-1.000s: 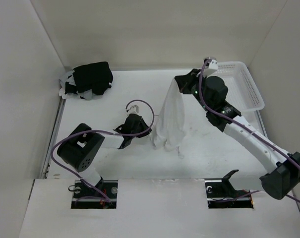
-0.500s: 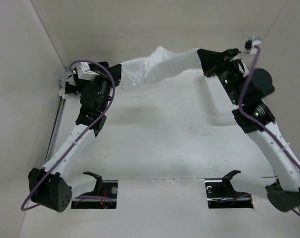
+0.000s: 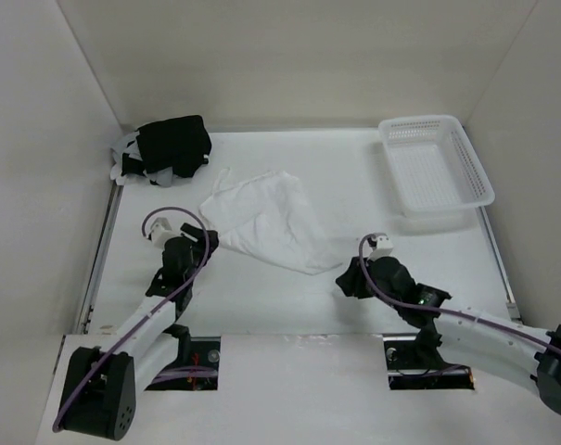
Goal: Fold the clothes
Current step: Flatten the tank top out
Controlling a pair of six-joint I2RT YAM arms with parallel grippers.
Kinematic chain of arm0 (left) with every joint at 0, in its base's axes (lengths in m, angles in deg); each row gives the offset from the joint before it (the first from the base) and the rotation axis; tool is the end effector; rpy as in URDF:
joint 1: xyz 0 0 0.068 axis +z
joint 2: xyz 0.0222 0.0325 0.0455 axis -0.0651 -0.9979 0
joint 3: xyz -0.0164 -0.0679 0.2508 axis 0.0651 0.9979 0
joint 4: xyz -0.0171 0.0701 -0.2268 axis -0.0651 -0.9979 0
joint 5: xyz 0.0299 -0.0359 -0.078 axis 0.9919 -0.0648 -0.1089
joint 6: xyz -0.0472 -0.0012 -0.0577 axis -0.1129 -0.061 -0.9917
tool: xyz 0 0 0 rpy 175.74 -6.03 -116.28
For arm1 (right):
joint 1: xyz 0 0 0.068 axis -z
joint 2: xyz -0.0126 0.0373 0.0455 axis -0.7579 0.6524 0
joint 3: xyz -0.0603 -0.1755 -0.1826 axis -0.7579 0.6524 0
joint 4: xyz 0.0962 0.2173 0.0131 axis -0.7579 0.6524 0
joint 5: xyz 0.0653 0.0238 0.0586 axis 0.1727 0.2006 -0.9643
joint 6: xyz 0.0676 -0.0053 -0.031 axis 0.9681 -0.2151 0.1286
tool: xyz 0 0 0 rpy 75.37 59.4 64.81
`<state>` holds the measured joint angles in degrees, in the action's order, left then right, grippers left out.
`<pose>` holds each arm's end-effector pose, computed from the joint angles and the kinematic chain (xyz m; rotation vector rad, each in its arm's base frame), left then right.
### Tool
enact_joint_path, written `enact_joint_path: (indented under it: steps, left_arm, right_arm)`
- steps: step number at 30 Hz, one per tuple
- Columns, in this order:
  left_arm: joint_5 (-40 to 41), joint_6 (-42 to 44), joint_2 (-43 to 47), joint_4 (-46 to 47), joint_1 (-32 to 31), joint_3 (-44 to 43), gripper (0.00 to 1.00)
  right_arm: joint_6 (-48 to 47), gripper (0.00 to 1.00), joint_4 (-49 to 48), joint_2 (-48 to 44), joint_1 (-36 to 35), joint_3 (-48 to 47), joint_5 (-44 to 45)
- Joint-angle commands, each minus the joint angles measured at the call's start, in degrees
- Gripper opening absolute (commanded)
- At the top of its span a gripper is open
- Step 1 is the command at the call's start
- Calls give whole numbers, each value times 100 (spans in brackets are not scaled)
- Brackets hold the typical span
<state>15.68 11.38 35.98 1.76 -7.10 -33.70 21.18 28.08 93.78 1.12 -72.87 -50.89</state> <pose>0.1901 -0.0233 0.1536 -0.8976 1.8266 -0.5365 0.1277 0.1263 0.1534 -0.1030 2.2241 0.6664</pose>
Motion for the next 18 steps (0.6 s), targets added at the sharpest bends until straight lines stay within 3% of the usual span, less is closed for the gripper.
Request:
enact_joint_path:
  steps: [1, 3, 5, 6, 8, 10, 11, 14, 18]
  left_arm:
    - [79, 166, -47, 267, -396, -477, 51]
    - [237, 622, -476, 232, -896, -942, 41]
    - [518, 1061, -994, 101, -1371, -1452, 34]
    - [719, 1246, -1319, 13, -1617, -1742, 32]
    - [1167, 1441, -1795, -215, -1864, -2147, 29]
    - [1626, 1433, -2270, -252, -1893, -2368, 43]
    - [1592, 1459, -2420, -260, -1857, -2482, 44]
    - [1179, 2143, -3394, -471, -1900, -3483, 42]
    - [1266, 2619, -4485, -1279, -2094, -4573, 27]
  right_arm:
    - [700, 43, -471, -151, 179, -853, 771]
    - [656, 20, -418, 270, 434, -1100, 588]
    - [682, 7, -435, 665, 584, -1214, 377]
    - [691, 6, -471, 885, 663, -1267, 289]
    - [639, 8, -602, 1264, 734, -1355, 182]
    - [489, 33, -883, 1738, 926, -1504, 156]
    - [445, 39, -945, 1888, 988, -1575, 138]
    - [199, 40, -1077, 2504, 1182, -2014, -11]
    - [172, 40, -1402, 2759, 1164, -2094, -37]
